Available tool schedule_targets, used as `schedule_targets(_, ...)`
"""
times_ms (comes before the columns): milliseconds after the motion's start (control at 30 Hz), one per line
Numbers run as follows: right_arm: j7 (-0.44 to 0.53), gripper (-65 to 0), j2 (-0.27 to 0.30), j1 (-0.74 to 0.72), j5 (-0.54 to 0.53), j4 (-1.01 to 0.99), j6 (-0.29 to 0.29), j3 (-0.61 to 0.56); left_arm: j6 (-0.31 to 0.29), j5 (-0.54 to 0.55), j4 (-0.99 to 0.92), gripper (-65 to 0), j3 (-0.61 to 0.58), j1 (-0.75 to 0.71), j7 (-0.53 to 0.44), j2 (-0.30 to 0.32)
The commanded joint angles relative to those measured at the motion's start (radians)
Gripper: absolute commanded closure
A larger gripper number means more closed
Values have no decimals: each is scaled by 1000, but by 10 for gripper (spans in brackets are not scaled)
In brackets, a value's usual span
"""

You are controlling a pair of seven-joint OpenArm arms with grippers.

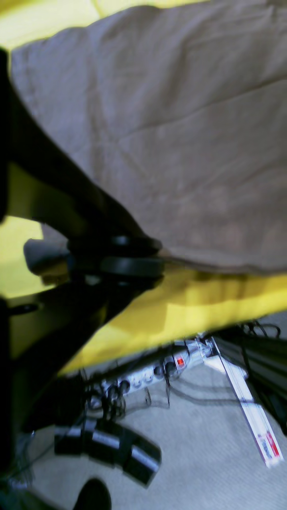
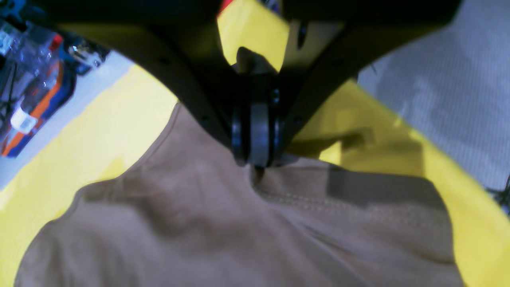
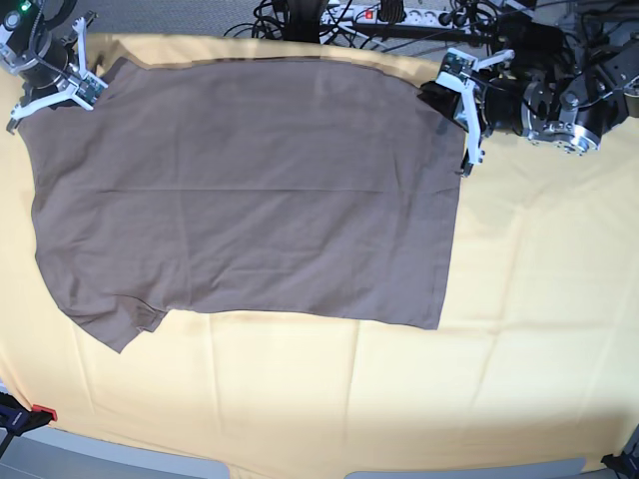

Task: Fold the T-shirt properly
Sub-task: 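Lift and pull the gripped shirt edge toward the arm bases with both grippers, then drag the held edge further to stretch the shirt flat with both grippers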

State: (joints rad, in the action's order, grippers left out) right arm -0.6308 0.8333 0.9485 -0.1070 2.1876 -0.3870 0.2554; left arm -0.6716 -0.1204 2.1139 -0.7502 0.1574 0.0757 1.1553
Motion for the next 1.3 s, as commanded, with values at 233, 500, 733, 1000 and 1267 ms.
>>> schedule_targets(233, 68, 0, 14, -210, -151, -169, -116, 8, 105, -74, -63, 0, 12, 43, 20, -90)
schedule_targets(500, 101, 0, 12, -375, -237, -323, -163, -16, 138, -70, -213, 0, 12, 134, 27, -177)
schedule_targets(733, 105, 0, 12, -496, -229, -414, -156, -120, 163, -71, -228, 0, 12, 148, 30, -183)
schedule_targets(1000, 104, 0, 11, -569, -156, -457, -126, -172, 246, -74, -228, 0, 12, 159, 56, -183)
schedule_targets(1267, 69, -266, 16, -591, -159, -454, -110, -171, 230, -36, -227, -211, 12, 185, 53, -184)
